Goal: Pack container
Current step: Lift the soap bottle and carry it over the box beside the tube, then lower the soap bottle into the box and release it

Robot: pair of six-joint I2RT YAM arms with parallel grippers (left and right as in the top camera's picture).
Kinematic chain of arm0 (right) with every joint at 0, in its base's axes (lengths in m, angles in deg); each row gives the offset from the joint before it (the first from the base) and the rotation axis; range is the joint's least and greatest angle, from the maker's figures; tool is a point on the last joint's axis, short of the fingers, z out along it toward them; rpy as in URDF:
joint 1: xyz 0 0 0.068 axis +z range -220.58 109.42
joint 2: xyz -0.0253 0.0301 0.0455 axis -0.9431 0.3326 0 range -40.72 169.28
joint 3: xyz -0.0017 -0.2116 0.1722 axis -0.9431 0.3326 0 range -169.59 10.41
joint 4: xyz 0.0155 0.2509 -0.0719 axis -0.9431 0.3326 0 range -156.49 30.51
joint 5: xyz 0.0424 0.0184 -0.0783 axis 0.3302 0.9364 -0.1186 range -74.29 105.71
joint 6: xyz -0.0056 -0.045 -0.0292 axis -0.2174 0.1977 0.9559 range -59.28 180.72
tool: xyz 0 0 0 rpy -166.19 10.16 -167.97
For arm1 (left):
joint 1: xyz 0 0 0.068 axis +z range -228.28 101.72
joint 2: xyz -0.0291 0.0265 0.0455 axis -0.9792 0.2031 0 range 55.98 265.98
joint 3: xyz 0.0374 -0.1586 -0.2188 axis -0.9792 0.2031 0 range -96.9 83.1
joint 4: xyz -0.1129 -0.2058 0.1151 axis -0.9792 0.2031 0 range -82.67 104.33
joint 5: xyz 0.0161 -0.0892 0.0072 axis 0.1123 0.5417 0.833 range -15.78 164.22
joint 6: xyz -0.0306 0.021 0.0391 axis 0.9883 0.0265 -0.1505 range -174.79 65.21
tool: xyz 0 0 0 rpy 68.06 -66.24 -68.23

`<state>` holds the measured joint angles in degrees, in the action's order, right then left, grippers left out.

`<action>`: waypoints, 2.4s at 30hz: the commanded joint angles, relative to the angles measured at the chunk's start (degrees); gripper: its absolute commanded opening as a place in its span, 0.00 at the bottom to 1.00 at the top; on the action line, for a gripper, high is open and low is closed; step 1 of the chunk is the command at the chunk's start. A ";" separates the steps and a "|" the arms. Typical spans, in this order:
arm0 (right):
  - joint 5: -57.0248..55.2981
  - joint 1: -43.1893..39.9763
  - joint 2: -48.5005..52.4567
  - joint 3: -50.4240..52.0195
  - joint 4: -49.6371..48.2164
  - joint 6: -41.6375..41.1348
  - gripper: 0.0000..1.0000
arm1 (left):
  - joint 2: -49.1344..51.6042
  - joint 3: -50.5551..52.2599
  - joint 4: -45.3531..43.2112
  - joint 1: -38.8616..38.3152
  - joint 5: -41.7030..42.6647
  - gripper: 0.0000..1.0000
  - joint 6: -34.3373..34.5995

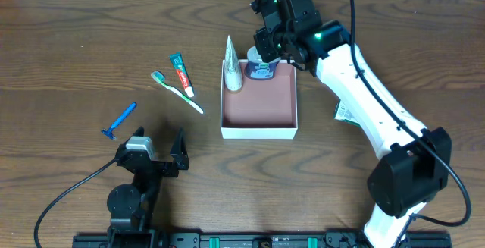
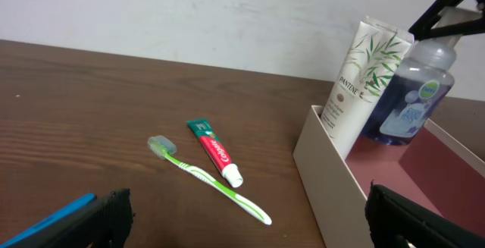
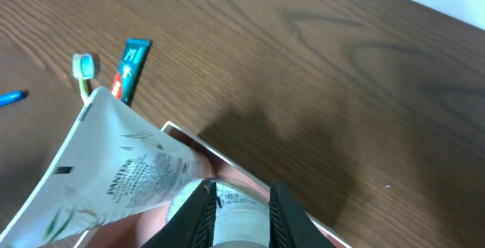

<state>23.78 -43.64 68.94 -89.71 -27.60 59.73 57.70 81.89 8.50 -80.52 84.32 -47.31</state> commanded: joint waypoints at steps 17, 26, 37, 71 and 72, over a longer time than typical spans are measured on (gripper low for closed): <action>0.33 1.03 4.90 -1.01 -3.19 1.29 0.03 | 0.02 0.98 1.99 0.31 0.61 0.98 -0.09; 0.33 1.86 5.11 -1.01 -4.20 1.29 0.06 | 0.02 0.98 1.99 0.31 0.61 0.98 -0.09; 0.33 2.23 5.79 -0.81 -3.98 1.29 0.07 | 0.02 0.98 1.99 0.31 0.61 0.98 -0.09; 0.31 2.03 5.68 -0.81 -4.90 1.29 0.46 | 0.02 0.98 1.99 0.31 0.61 0.98 -0.09; 0.31 1.86 5.38 -0.87 -5.03 1.25 0.47 | 0.02 0.98 1.99 0.31 0.61 0.98 -0.09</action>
<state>23.70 -41.76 74.74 -89.71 -32.10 61.02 57.70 81.89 8.50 -80.52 84.32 -47.31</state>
